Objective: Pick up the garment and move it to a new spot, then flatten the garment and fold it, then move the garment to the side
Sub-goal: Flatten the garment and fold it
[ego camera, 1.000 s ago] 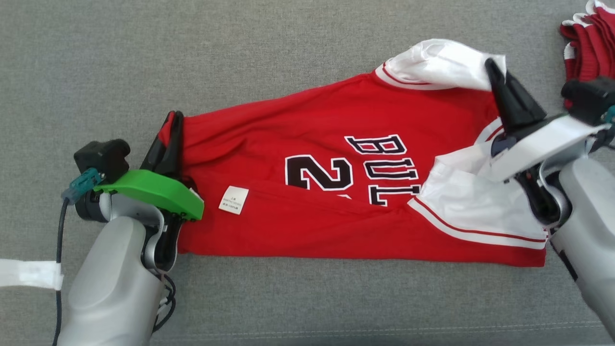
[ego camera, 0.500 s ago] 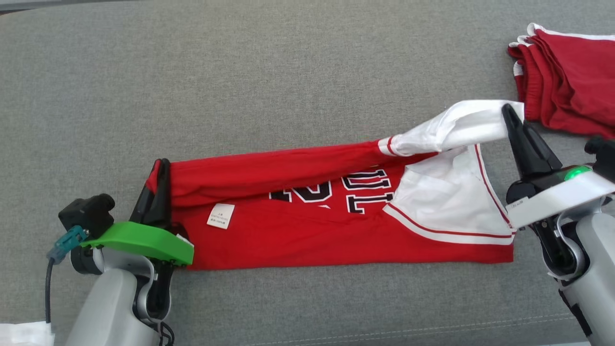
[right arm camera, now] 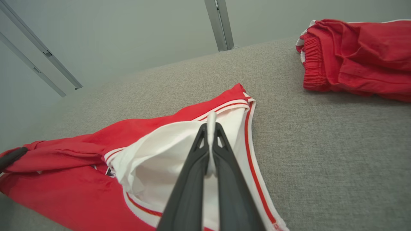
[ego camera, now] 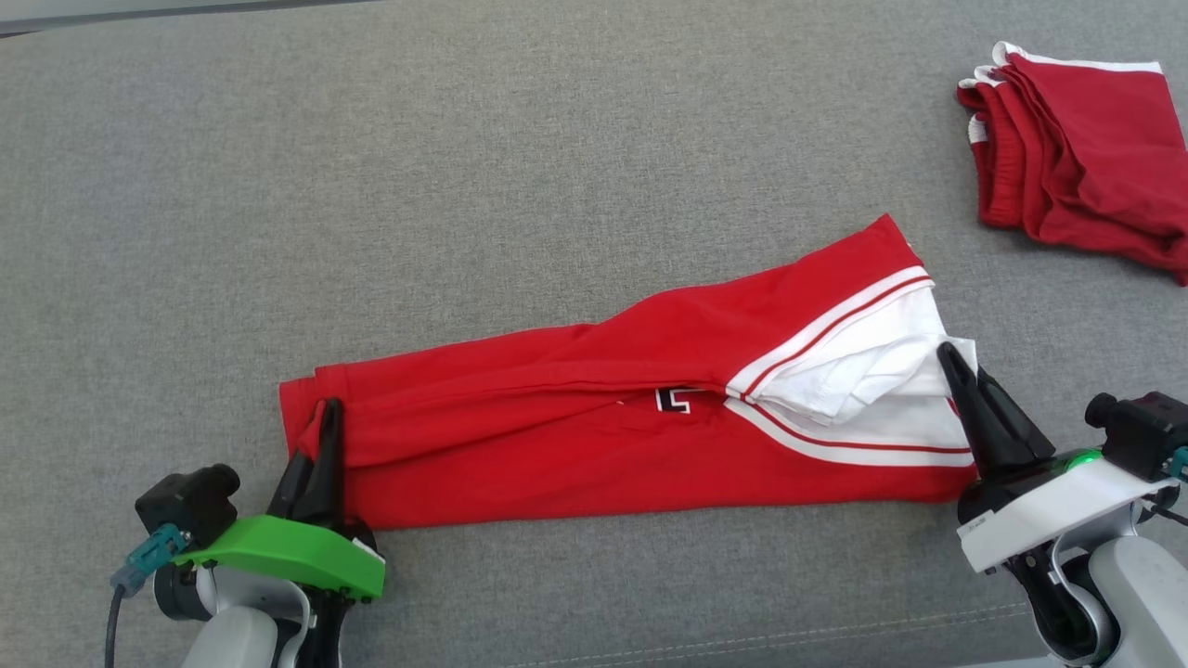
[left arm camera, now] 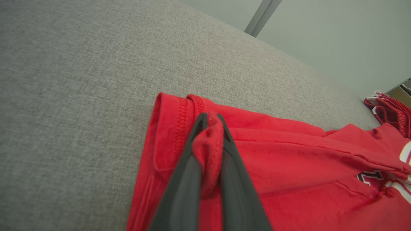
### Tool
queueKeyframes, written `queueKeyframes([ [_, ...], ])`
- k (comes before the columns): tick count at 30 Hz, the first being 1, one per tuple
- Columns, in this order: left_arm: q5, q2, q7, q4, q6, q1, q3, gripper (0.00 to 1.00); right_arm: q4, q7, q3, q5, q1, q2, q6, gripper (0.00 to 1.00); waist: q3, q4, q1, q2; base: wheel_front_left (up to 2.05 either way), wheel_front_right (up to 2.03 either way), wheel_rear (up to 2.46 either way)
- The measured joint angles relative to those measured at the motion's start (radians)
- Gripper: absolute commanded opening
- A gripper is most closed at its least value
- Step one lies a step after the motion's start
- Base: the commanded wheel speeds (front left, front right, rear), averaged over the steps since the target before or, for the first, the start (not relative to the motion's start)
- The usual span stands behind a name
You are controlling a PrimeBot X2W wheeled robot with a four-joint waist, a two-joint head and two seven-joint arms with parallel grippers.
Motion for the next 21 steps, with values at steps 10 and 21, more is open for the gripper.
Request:
queueKeyframes([
  [10,-0.011,0.000,0.000,-0.015,0.009,0.048,0.035,1.00,-0.004,0.000,-0.020,-0.062,0.042,-0.007,0.000,1.00,-0.006,-0.009,0.0000,0.0001,0.00,0.00,0.00],
  [21,-0.035,-0.003,0.000,-0.079,0.018,0.140,0.108,1.00,-0.004,0.000,-0.087,-0.073,0.115,-0.012,0.000,1.00,-0.021,-0.006,0.0000,0.0000,0.00,0.00,0.00],
])
